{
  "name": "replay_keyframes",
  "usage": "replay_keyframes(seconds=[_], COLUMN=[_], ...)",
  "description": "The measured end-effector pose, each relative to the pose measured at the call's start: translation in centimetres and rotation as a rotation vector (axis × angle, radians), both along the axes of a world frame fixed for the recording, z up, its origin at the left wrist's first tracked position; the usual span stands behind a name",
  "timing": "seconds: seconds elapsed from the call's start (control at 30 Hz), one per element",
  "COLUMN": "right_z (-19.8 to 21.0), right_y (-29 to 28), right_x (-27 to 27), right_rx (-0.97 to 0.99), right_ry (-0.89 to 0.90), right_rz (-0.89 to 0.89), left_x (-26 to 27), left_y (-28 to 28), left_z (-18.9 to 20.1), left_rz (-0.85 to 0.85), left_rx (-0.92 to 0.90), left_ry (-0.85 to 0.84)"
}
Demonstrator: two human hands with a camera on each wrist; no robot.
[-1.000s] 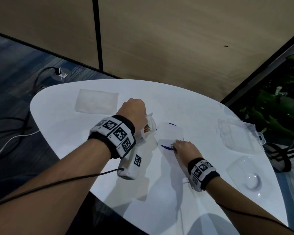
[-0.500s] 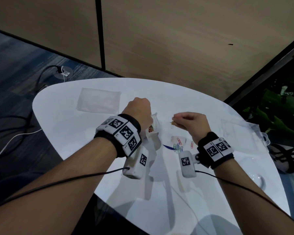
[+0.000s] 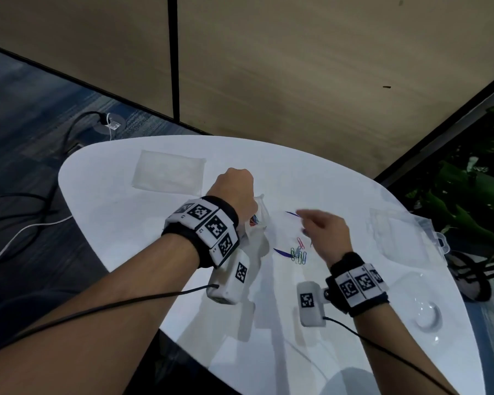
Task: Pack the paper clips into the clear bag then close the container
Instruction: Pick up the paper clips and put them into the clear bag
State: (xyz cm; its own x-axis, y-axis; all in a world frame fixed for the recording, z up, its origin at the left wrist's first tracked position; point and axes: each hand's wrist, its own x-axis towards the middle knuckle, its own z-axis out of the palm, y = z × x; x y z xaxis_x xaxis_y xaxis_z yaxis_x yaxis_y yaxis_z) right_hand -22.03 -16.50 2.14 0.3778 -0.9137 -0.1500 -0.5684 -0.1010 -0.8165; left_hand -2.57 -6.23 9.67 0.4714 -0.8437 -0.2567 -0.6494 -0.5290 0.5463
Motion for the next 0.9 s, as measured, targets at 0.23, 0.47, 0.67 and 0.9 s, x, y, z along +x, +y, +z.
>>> replay_keyframes(seconds=[0.23,0.47,0.67,0.9], right_z=[-7.2,-8.9,-9.0,-7.9], right_y=[0.7,3.5,3.9,1.4], right_x=[-3.3,-4.2,-4.5,-3.4], right_rx=[-0.057,-0.362,-0.582,-0.468], right_ry=[0.677,0.88,0.968,0.865], right_rz=[0.281,0.606,0.639,0.552], left_x=[0.0,-0.2,-0.5,-0.3], left_y=[0.0,0.0,0.2,0.3], left_z=[0.0,0.0,0.0,0.2], left_rz=[-0.007,-0.008,-0.01,-0.016], left_rx=[0.006,0.013,0.01,0.01], left_ry=[0.001,0.01,0.009,0.0])
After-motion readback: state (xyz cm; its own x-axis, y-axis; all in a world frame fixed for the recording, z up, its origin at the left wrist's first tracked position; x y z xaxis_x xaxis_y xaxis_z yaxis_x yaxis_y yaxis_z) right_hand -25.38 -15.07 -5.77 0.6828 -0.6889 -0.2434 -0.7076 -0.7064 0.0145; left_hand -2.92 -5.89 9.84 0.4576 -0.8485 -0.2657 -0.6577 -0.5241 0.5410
